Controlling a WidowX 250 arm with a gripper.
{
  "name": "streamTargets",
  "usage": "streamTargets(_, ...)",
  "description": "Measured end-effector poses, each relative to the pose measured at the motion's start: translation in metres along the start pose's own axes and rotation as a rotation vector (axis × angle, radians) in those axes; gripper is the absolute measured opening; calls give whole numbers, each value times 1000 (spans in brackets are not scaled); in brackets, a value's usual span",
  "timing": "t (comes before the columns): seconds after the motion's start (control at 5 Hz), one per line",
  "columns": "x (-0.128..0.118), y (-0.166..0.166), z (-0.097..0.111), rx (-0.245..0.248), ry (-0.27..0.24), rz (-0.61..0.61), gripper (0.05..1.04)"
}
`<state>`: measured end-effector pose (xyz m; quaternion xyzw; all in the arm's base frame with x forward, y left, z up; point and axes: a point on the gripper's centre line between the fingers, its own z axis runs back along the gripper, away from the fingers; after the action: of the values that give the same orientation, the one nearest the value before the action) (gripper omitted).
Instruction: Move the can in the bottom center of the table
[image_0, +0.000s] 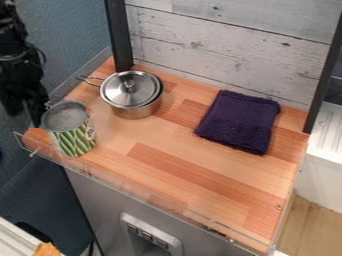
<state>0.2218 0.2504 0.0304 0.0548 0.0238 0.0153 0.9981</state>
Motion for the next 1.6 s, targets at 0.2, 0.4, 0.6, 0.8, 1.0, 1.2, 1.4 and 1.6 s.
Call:
streamTargets(0.2,-8,-34,6,6,9,-47,999)
streamTargets(0.4,-14,-74,15,16,19,-58,999)
streamTargets(0.6,-14,-109,11,-5,26,-57,999)
streamTargets(0.8,-12,-145,6,-23,43,-84,999)
streamTargets(1.0,-14,-188,1,-55,48,-170,999)
streamTargets(1.2,-23,-217,10,-36,28,-257,999)
streamTargets(1.4,-33,-185,17,-4,37,-150,999)
streamTargets(1.6,-40,-160,27,-23,9,-121,999)
